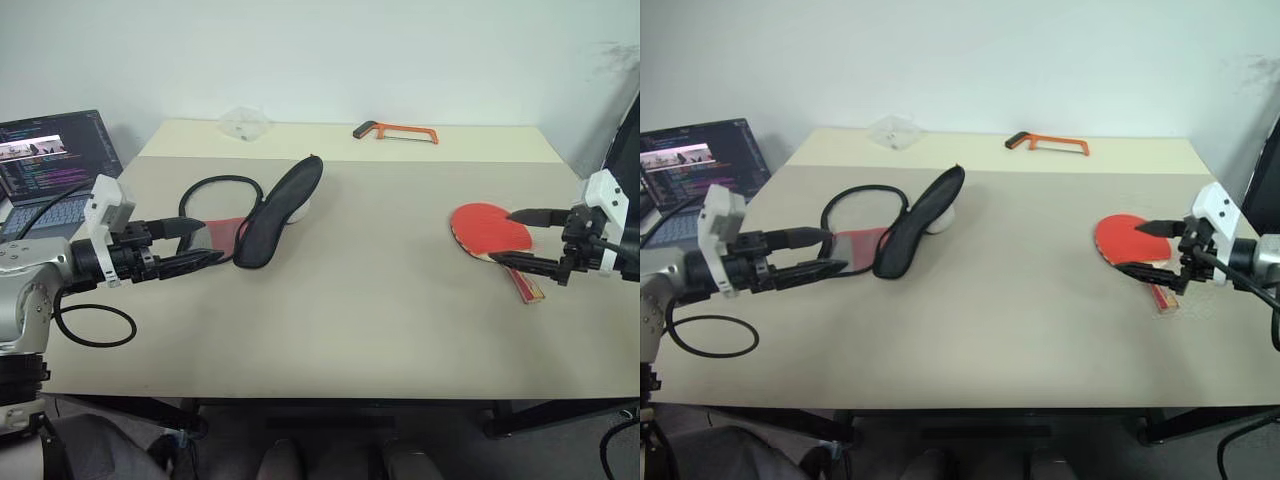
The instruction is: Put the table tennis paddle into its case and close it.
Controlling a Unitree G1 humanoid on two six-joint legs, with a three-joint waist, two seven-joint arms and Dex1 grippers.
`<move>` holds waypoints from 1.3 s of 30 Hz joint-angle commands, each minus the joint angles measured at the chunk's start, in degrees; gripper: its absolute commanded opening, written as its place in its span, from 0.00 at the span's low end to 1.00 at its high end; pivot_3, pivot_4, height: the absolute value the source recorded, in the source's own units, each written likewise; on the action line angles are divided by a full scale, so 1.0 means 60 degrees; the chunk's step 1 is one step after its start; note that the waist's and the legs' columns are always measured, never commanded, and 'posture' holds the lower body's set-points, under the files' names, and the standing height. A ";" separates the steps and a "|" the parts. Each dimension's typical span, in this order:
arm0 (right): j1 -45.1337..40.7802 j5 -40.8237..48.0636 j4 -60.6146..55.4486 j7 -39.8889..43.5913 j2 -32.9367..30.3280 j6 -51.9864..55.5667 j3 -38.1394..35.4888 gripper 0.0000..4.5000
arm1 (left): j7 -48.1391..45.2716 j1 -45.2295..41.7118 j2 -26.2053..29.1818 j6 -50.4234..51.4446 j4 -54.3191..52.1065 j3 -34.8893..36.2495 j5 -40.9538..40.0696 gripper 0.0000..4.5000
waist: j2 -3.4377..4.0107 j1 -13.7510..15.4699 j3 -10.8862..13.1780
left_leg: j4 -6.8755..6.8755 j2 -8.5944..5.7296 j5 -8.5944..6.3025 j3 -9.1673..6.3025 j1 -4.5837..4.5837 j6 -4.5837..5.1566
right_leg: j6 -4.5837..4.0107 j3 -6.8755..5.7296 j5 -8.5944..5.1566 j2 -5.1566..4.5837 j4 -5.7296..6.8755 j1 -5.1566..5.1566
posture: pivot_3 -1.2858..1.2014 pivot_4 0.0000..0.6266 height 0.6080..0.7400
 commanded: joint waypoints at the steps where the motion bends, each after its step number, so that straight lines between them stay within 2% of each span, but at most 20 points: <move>1: -0.0486 -0.0018 0.0048 0.0089 -0.0019 -0.0197 0.0040 1.00 | 0.0088 -0.0004 0.0171 -0.0098 -0.0215 0.0332 -0.0060 0.91 | 0.0000 -0.0003 0.0000 | 0.0000 0.0000 0.0000 0.0000 0.0000 0.0000 | -0.0001 0.0000 -0.0001 0.0000 0.0001 0.0000 | 0.52 0.24 1.00; 6: -0.0669 -0.0125 0.0211 -0.0019 0.0210 -0.0393 0.0291 1.00 | 0.0101 0.0284 0.0250 -0.0081 -0.0345 0.0521 -0.0113 0.91 | 0.0000 -0.0003 0.0000 | -0.0001 0.0000 0.0000 -0.0001 0.0000 0.0000 | -0.0002 -0.0001 -0.0001 0.0000 0.0000 -0.0001 | 0.52 0.24 1.00; 11: -0.0892 0.0087 -0.0092 -0.0200 0.0632 -0.0176 0.0376 1.00 | 0.0689 0.0101 -0.0049 -0.0034 -0.0342 0.0303 0.0004 0.91 | 0.0000 0.0002 0.0000 | 0.0000 0.0000 0.0000 -0.0001 -0.0001 0.0000 | -0.0002 -0.0001 -0.0001 0.0000 0.0004 -0.0001 | 0.52 0.24 1.00; 15: -0.1095 0.0249 -0.0461 -0.0897 0.1167 0.0390 0.0365 1.00 | 0.0926 0.0146 -0.0133 0.0142 -0.0596 0.0180 -0.0039 0.91 | 0.0000 0.0001 0.0000 | 0.0001 0.0000 0.0000 -0.0003 -0.0001 0.0000 | -0.0002 -0.0001 -0.0001 0.0001 0.0009 -0.0002 | 0.52 0.24 1.00; 19: -0.1330 0.0517 -0.1070 -0.1866 0.2127 0.1317 0.0562 1.00 | 0.0908 0.0204 -0.0074 0.0298 -0.0730 0.0297 -0.0185 0.91 | -0.0001 -0.0012 0.0000 | 0.0001 0.0000 0.0000 -0.0002 -0.0001 0.0000 | -0.0003 0.0002 0.0000 0.0002 0.0019 -0.0007 | 0.52 0.24 1.00; 22: -0.1372 0.0404 -0.1045 -0.1995 0.2525 0.1271 0.0836 1.00 | 0.0989 0.0378 -0.0132 0.0434 -0.1050 0.0259 -0.0233 0.91 | -0.0001 0.0003 0.0000 | 0.0000 0.0000 0.0000 -0.0009 -0.0002 0.0000 | -0.0005 -0.0002 -0.0001 0.0005 0.0029 -0.0008 | 0.52 0.24 1.00; 25: -0.1554 0.0177 -0.0760 -0.2182 0.2739 0.1192 0.1101 1.00 | 0.1345 0.0500 -0.0490 0.0508 -0.1716 -0.0307 -0.0033 0.91 | -0.0001 0.0003 0.0000 | 0.0000 -0.0003 0.0000 -0.0005 -0.0003 0.0000 | -0.0004 -0.0001 -0.0001 0.0000 0.0027 -0.0008 | 0.52 0.24 1.00; 27: -0.1487 0.0203 -0.0929 -0.2249 0.2811 0.1218 0.1173 1.00 | 0.2230 0.0231 -0.0948 0.0125 -0.1677 -0.0878 0.0774 0.91 | -0.0001 0.0048 -0.0001 | 0.0003 -0.0004 0.0000 -0.0007 -0.0005 0.0000 | -0.0004 -0.0001 -0.0001 -0.0001 0.0027 -0.0006 | 0.52 0.24 1.00; 31: -0.1283 0.0379 -0.1362 -0.2424 0.2809 0.1483 0.1074 1.00 | 0.3807 -0.0198 -0.1498 -0.1576 -0.0944 -0.2399 0.3288 0.91 | -0.0004 0.0102 -0.0001 | 0.0010 -0.0002 0.0001 -0.0016 -0.0003 0.0001 | -0.0004 -0.0003 0.0000 0.0010 0.0030 -0.0002 | 0.52 0.24 1.00; 34: -0.1162 0.0359 -0.1478 -0.2474 0.2732 0.1522 0.0993 1.00 | 0.4575 -0.0587 -0.2085 -0.2411 -0.0258 -0.3007 0.4222 0.91 | -0.0005 0.0129 -0.0001 | 0.0009 -0.0002 0.0001 -0.0011 -0.0005 0.0001 | -0.0004 0.0002 0.0001 0.0010 0.0026 -0.0002 | 0.52 0.24 1.00; 39: -0.1218 0.0348 -0.1511 -0.2526 0.2653 0.1509 0.0926 1.00 | 0.5136 -0.1218 -0.3230 -0.3331 0.1194 -0.3762 0.5051 0.91 | -0.0005 0.0179 -0.0002 | 0.0008 -0.0003 0.0001 -0.0011 -0.0013 0.0001 | -0.0003 -0.0001 0.0002 0.0010 0.0027 -0.0008 | 0.52 0.24 1.00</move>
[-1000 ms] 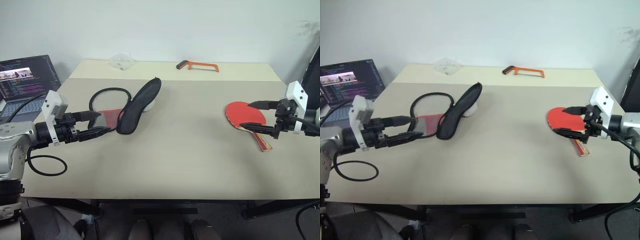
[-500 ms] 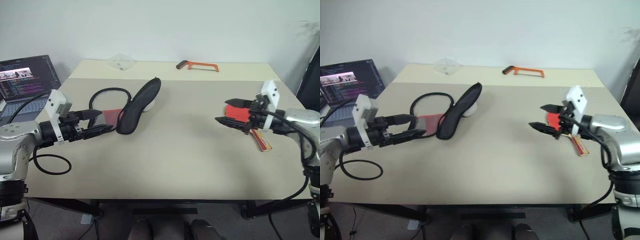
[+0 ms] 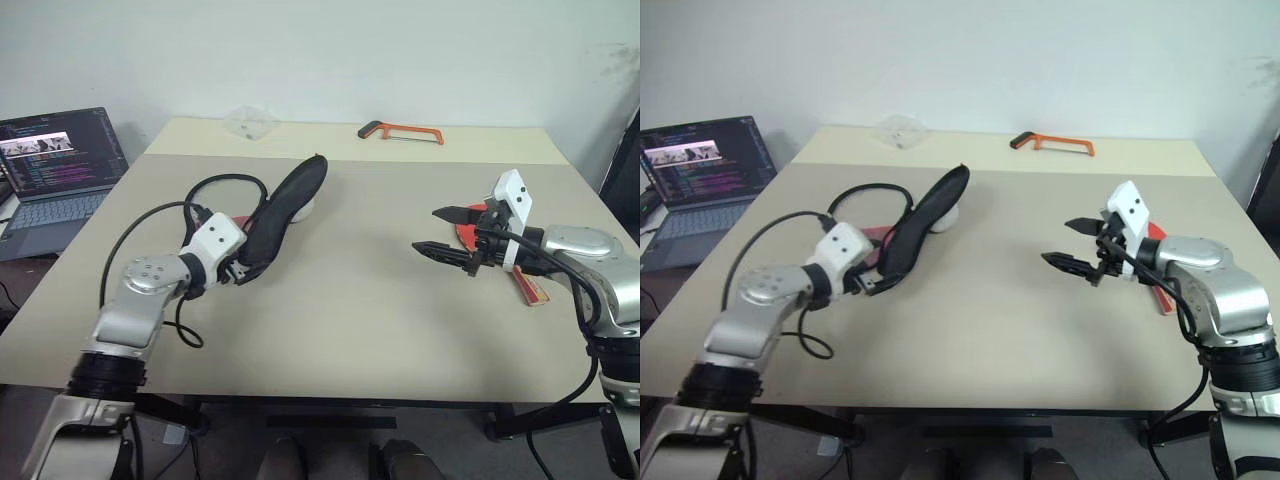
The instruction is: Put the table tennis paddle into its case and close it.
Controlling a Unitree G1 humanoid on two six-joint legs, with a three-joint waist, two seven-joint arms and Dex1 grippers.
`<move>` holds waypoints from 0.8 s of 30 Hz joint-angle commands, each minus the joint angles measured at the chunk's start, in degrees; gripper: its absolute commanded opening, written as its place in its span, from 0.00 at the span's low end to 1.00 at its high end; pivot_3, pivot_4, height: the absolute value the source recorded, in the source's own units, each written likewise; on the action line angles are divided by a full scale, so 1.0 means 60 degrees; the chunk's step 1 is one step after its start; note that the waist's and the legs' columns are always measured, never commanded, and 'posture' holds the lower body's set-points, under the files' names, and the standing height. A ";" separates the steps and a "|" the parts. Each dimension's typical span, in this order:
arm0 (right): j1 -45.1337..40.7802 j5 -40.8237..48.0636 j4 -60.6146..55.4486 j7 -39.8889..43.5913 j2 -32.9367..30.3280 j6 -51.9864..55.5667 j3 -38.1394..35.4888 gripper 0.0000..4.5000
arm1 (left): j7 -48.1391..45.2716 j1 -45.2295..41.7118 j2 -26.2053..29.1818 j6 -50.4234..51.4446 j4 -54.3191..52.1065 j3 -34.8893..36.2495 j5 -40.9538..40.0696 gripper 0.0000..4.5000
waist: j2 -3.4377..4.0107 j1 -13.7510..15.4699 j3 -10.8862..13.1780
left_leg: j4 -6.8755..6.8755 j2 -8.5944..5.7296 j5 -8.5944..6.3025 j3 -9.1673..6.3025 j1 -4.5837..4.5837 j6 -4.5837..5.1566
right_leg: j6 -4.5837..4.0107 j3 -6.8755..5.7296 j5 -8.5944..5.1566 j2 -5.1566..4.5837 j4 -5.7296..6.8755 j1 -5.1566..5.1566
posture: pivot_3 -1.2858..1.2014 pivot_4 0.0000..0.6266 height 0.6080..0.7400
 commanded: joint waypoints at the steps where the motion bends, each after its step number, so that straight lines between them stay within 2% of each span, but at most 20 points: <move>1: -0.0158 0.0109 -0.0357 -0.0036 -0.0160 -0.0084 -0.0343 1.00 | 0.0363 -0.0493 -0.0548 -0.0782 0.0931 -0.0378 0.0577 0.91 | 0.0000 0.0008 0.0000 | 0.0001 -0.0001 0.0000 -0.0001 0.0000 0.0000 | 0.0000 0.0000 0.0000 0.0000 0.0001 0.0002 | 0.52 0.24 1.00; 6: -0.0153 0.0109 -0.0405 -0.0044 -0.0256 -0.0093 -0.0374 1.00 | 0.0837 -0.1051 -0.1173 -0.1400 0.2168 -0.0616 0.1125 0.91 | 0.0000 -0.0012 0.0000 | 0.0000 0.0000 0.0000 -0.0002 0.0000 0.0000 | 0.0002 0.0002 0.0002 0.0004 0.0002 -0.0001 | 0.52 0.24 1.00; 15: 0.0059 0.0072 -0.0566 -0.0053 -0.0418 -0.0096 -0.0382 1.00 | 0.0787 -0.0965 -0.1443 -0.1779 0.2094 -0.0664 0.1328 0.91 | 0.0000 -0.0008 0.0000 | 0.0000 -0.0001 0.0000 -0.0005 0.0000 0.0000 | 0.0006 -0.0002 0.0004 0.0003 0.0003 0.0003 | 0.52 0.24 1.00; 18: 0.0082 0.0022 -0.0573 -0.0055 -0.0424 -0.0145 -0.0349 1.00 | 0.1105 -0.1162 -0.1668 -0.1840 0.2278 -0.0721 0.1590 0.77 | 0.0000 -0.0001 0.0000 | 0.0001 -0.0002 0.0000 -0.0004 0.0000 -0.0001 | 0.0007 0.0000 0.0004 0.0002 0.0002 0.0006 | 0.52 0.24 1.00; 24: 0.0096 0.0013 -0.0615 -0.0062 -0.0420 -0.0149 -0.0342 1.00 | 0.1574 -0.1834 -0.2191 -0.2444 0.2552 -0.0708 0.1863 0.30 | -0.0002 0.0041 0.0001 | 0.0004 -0.0004 0.0000 -0.0006 0.0000 -0.0001 | 0.0010 -0.0002 0.0006 0.0002 0.0002 0.0008 | 0.52 0.24 1.00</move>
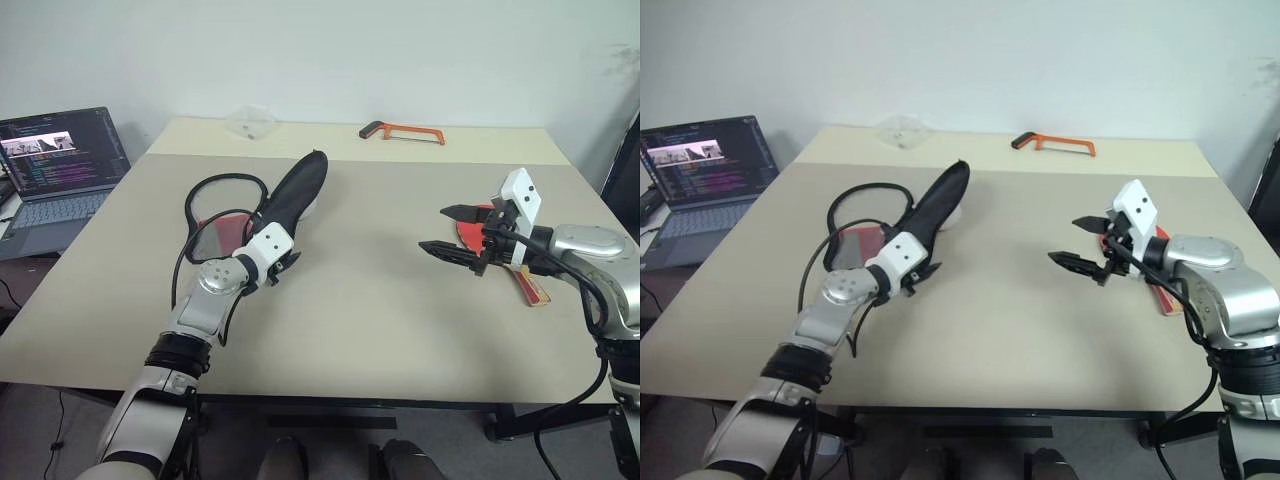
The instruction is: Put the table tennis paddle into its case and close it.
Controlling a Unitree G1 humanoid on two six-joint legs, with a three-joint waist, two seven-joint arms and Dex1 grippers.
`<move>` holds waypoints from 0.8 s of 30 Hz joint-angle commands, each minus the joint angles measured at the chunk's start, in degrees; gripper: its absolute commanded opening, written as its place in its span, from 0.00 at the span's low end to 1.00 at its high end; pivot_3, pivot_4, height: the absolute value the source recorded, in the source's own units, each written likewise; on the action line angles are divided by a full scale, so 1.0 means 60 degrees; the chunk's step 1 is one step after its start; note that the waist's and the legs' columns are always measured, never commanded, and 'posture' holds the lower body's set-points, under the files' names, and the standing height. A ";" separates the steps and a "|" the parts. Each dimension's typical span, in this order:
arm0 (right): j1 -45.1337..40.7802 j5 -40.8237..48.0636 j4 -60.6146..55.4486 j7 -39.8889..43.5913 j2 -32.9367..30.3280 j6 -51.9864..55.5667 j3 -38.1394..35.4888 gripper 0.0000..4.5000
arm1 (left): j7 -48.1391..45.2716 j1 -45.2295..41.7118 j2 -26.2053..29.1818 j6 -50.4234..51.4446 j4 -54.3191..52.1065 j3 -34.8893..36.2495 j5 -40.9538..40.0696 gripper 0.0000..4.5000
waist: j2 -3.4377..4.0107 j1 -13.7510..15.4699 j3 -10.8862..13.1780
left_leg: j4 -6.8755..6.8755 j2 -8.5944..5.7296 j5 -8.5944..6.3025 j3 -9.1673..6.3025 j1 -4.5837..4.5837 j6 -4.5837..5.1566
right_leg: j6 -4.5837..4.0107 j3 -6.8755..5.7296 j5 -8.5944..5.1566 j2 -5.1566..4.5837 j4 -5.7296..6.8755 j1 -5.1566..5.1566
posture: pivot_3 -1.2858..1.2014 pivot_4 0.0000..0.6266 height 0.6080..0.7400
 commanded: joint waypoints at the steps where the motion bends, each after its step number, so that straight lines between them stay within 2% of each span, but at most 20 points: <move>1: -0.0065 0.0032 -0.0386 -0.0027 -0.0129 -0.0161 -0.0231 1.00 | 0.0199 -0.0695 -0.0321 -0.0500 -0.0107 0.0033 0.0002 0.21 | -0.0001 0.0027 0.0001 | 0.0000 0.0000 0.0000 0.0000 -0.0001 0.0000 | 0.0000 -0.0001 0.0000 0.0000 0.0000 0.0000 | 0.52 0.24 1.00; 3: -0.0073 0.0016 -0.0366 -0.0022 -0.0118 -0.0188 -0.0214 1.00 | 0.0123 -0.0882 -0.0527 -0.0663 -0.0097 -0.0031 -0.0029 0.04 | -0.0001 0.0040 0.0001 | 0.0001 -0.0002 0.0000 0.0000 -0.0001 0.0000 | 0.0002 0.0000 0.0001 0.0000 -0.0003 0.0001 | 0.52 0.24 1.00; 4: -0.0079 0.0008 -0.0349 -0.0019 -0.0113 -0.0201 -0.0204 1.00 | 0.0063 -0.0946 -0.0636 -0.0693 -0.0105 -0.0062 -0.0056 0.00 | -0.0001 0.0041 0.0001 | 0.0000 -0.0002 0.0000 0.0000 -0.0001 -0.0001 | 0.0002 0.0000 0.0001 0.0000 -0.0005 0.0003 | 0.52 0.24 1.00; 13: -0.0144 -0.0042 -0.0349 0.0034 -0.0104 -0.0299 -0.0085 1.00 | -0.0275 -0.1230 -0.1966 -0.0608 -0.0119 -0.0744 0.0059 0.00 | -0.0001 0.0040 0.0001 | -0.0001 -0.0003 0.0000 -0.0001 -0.0002 0.0000 | 0.0003 0.0000 0.0002 0.0001 -0.0010 0.0004 | 0.52 0.24 1.00; 24: -0.0169 -0.0189 -0.0352 0.0188 -0.0208 -0.0371 -0.0036 1.00 | -0.0105 -0.1170 -0.3573 0.0938 -0.0903 -0.1150 -0.0013 0.00 | -0.0001 0.0040 0.0001 | -0.0001 -0.0006 0.0000 -0.0003 -0.0002 -0.0001 | 0.0005 0.0001 0.0002 0.0001 -0.0014 0.0006 | 0.52 0.24 1.00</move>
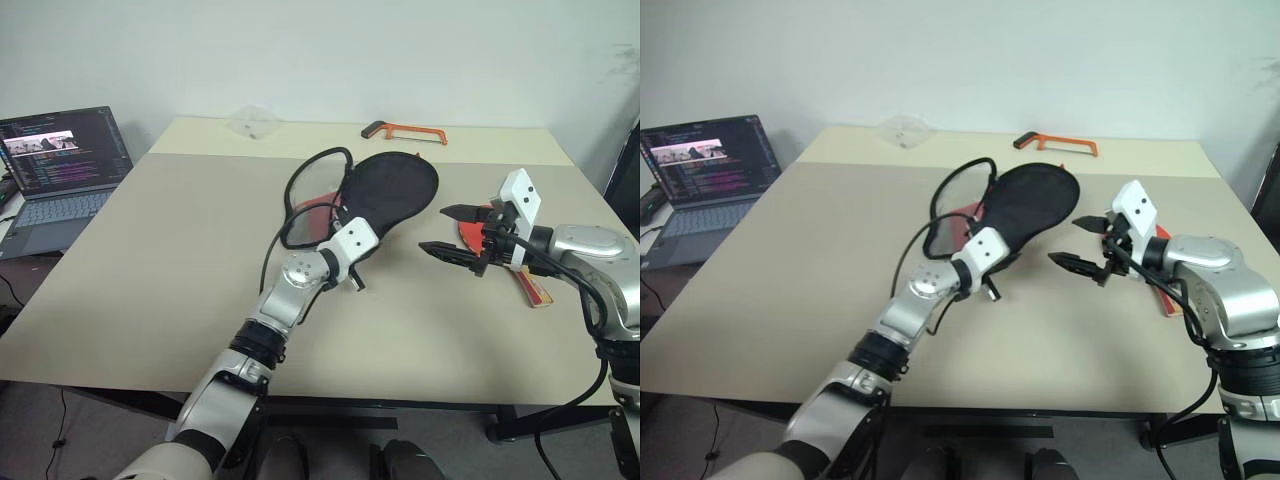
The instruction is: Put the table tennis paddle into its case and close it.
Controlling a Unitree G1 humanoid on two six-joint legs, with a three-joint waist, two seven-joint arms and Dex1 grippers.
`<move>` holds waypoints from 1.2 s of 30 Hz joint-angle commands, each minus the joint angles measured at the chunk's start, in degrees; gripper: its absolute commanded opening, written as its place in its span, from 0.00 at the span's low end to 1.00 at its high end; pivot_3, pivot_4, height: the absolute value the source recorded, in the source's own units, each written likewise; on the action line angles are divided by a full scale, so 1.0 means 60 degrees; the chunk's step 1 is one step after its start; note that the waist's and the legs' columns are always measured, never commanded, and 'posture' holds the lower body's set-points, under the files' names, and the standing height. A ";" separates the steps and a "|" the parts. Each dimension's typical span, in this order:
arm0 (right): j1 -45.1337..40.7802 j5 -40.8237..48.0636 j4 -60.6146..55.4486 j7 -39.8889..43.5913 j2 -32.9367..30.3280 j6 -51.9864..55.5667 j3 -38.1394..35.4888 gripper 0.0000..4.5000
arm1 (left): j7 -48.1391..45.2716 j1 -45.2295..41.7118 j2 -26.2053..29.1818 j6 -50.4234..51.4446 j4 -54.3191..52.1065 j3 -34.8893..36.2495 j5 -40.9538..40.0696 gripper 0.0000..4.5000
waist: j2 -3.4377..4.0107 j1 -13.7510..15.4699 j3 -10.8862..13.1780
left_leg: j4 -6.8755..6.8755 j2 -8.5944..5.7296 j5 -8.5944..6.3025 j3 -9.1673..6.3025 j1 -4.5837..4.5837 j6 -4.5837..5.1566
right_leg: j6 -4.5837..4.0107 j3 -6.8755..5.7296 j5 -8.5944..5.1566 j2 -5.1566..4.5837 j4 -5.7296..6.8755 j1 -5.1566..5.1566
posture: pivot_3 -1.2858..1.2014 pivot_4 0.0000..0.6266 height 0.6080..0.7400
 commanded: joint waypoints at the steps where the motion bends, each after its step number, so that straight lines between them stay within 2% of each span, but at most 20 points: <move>1: -0.0191 -0.0014 -0.0321 0.0107 -0.0196 -0.0203 -0.0087 1.00 | -0.0037 -0.0137 -0.0323 0.0702 -0.0996 -0.0179 -0.0084 0.00 | 0.0000 -0.0001 0.0000 | 0.0000 0.0000 0.0000 0.0000 0.0000 0.0000 | 0.0000 0.0000 0.0000 0.0000 0.0000 0.0000 | 0.52 0.24 1.00; 7: -0.0226 -0.0074 -0.0198 0.0225 -0.0303 -0.0293 -0.0159 1.00 | -0.0494 0.0325 -0.0445 0.2548 -0.2797 -0.0518 -0.0250 0.00 | 0.0000 -0.0007 0.0000 | -0.0001 0.0000 0.0000 -0.0001 0.0000 0.0000 | 0.0000 0.0001 -0.0001 0.0000 -0.0001 0.0000 | 0.52 0.24 1.00; 10: -0.0328 -0.0111 0.0021 0.0343 -0.0492 -0.0426 -0.0244 1.00 | -0.0812 0.0317 -0.0894 0.3768 -0.3622 -0.0358 -0.1010 0.00 | 0.0000 -0.0001 0.0000 | -0.0001 0.0000 0.0000 -0.0002 0.0000 -0.0001 | 0.0001 0.0000 -0.0001 0.0000 -0.0002 0.0001 | 0.52 0.24 1.00; 18: -0.0607 -0.0282 0.0647 0.0603 -0.1013 -0.0889 -0.0365 1.00 | -0.0567 0.0085 -0.1316 0.5715 -0.4075 -0.0253 -0.1645 0.00 | 0.0001 -0.0036 0.0000 | 0.0000 -0.0002 0.0000 -0.0006 0.0003 0.0000 | 0.0003 0.0001 0.0000 0.0000 -0.0007 0.0007 | 0.52 0.24 1.00; 28: -0.0678 -0.0384 0.0845 0.0852 -0.1172 -0.1080 -0.0370 1.00 | 0.0240 0.0209 -0.1330 0.6017 -0.3518 -0.0929 -0.1251 0.00 | 0.0001 -0.0043 0.0000 | -0.0002 -0.0003 0.0000 -0.0006 0.0001 -0.0001 | 0.0004 0.0002 0.0001 -0.0001 -0.0021 0.0009 | 0.52 0.24 1.00; 33: -0.0743 -0.0418 0.0908 0.0910 -0.1165 -0.1120 -0.0317 1.00 | 0.0455 0.0093 -0.1277 0.5904 -0.3608 -0.0565 -0.1430 0.00 | 0.0001 -0.0048 0.0000 | -0.0002 -0.0002 0.0000 -0.0007 0.0002 -0.0001 | 0.0003 0.0002 0.0001 0.0000 -0.0017 0.0008 | 0.52 0.24 1.00; 36: -0.0848 -0.0454 0.1017 0.0967 -0.1160 -0.1173 -0.0277 1.00 | 0.0353 0.0114 -0.1171 0.6146 -0.3837 -0.0504 -0.1594 0.18 | 0.0001 -0.0048 0.0000 | -0.0002 -0.0003 0.0000 -0.0006 0.0002 -0.0001 | 0.0004 0.0003 0.0002 0.0000 -0.0018 0.0008 | 0.52 0.24 1.00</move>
